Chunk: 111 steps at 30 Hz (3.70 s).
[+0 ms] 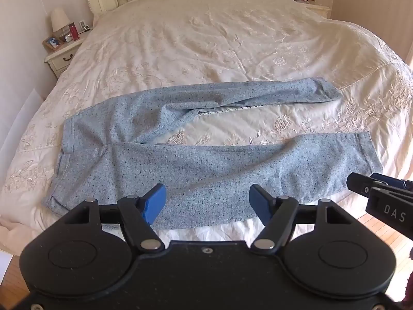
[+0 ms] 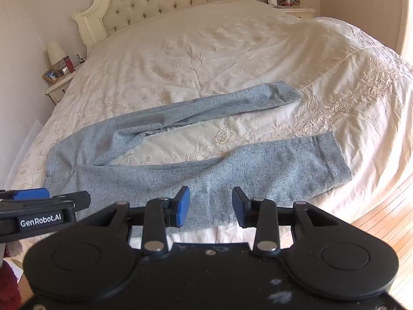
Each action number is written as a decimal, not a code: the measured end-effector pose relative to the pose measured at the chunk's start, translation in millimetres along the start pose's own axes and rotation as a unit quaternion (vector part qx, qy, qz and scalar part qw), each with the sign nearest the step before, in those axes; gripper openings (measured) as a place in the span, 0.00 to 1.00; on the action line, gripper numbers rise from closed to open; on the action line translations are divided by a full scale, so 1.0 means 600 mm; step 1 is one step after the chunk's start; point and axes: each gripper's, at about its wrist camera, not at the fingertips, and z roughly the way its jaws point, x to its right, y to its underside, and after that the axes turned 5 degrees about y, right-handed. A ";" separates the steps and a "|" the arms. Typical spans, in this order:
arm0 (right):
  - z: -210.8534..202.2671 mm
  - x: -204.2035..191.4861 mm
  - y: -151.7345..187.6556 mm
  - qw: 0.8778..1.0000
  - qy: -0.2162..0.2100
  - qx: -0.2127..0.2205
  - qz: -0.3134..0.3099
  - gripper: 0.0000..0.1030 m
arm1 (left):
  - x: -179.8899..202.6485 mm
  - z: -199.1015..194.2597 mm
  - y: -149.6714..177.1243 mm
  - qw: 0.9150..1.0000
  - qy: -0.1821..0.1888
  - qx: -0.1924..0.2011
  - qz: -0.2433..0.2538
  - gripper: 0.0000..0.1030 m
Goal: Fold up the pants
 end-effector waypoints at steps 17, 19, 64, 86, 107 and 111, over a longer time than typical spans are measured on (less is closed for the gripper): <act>0.007 0.004 0.001 1.000 0.000 -0.004 -0.010 0.38 | 0.010 0.008 0.007 1.000 0.007 -0.008 0.006 0.70; 0.007 0.004 0.001 1.000 0.000 -0.003 -0.010 0.38 | 0.010 0.008 0.007 1.000 0.007 -0.010 0.006 0.71; 0.000 -0.005 0.003 1.000 -0.008 -0.003 -0.027 0.38 | -0.001 0.007 0.016 1.000 0.011 -0.014 -0.008 0.70; -0.001 -0.010 0.005 0.999 -0.011 -0.003 -0.032 0.38 | 0.004 0.010 0.015 1.000 0.012 -0.018 -0.008 0.70; 0.087 -0.023 -0.007 0.998 0.002 -0.060 -0.005 0.38 | -0.048 0.067 -0.003 0.998 0.022 -0.060 -0.017 0.69; 0.116 -0.017 -0.033 0.997 0.023 -0.067 0.008 0.38 | -0.067 0.106 -0.041 0.997 0.024 -0.066 -0.019 0.66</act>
